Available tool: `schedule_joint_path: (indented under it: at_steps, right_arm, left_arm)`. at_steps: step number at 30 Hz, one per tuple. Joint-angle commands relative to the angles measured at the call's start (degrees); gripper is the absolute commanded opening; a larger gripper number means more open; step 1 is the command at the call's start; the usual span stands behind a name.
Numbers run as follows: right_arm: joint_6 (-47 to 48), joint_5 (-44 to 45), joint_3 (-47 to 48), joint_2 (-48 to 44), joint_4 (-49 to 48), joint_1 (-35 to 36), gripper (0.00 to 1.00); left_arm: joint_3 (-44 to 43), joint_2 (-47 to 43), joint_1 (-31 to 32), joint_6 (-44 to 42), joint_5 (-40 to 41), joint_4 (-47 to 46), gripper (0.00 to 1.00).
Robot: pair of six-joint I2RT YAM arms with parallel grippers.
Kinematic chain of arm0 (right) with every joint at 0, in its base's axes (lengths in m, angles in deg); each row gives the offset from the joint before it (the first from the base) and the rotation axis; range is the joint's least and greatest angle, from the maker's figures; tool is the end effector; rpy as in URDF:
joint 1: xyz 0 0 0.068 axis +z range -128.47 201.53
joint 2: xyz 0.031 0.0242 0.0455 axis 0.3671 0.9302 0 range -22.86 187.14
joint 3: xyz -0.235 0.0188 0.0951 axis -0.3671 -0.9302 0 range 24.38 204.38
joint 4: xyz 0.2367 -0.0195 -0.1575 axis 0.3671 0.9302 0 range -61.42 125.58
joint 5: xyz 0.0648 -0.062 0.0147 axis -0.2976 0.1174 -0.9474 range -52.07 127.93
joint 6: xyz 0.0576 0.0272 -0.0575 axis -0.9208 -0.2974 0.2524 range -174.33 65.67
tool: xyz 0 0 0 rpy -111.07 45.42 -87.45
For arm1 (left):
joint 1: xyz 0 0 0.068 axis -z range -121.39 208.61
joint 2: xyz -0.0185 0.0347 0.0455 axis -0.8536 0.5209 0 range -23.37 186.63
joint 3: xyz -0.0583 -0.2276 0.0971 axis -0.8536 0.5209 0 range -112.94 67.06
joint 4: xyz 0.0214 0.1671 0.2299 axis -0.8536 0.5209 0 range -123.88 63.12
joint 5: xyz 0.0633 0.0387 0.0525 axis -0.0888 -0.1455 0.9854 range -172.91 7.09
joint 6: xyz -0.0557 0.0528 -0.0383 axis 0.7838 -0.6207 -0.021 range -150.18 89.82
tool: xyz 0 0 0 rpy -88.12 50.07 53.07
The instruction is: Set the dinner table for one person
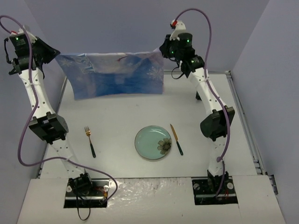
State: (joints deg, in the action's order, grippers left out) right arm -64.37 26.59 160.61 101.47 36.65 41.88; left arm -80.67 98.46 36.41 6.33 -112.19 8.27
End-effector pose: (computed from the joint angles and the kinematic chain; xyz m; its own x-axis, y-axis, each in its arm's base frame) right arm 0.5177 0.2077 0.4398 -0.0299 0.1713 -0.9848 -0.5276 0.8341 0.1611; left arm 0.4770 0.1547 0.4542 -0.2707 -0.6709 -0.6903 -0.0696 0.7289 -0.6811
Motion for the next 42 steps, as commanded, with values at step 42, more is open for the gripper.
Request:
schedule_joint_path:
  at_steps: [42]
  right_arm:
    - [2.4, -1.8, -45.6, -43.1, -22.3, -0.3, 0.0]
  left_arm:
    - [28.8, -39.4, -3.3, -4.9, -1.4, -11.4, 0.0]
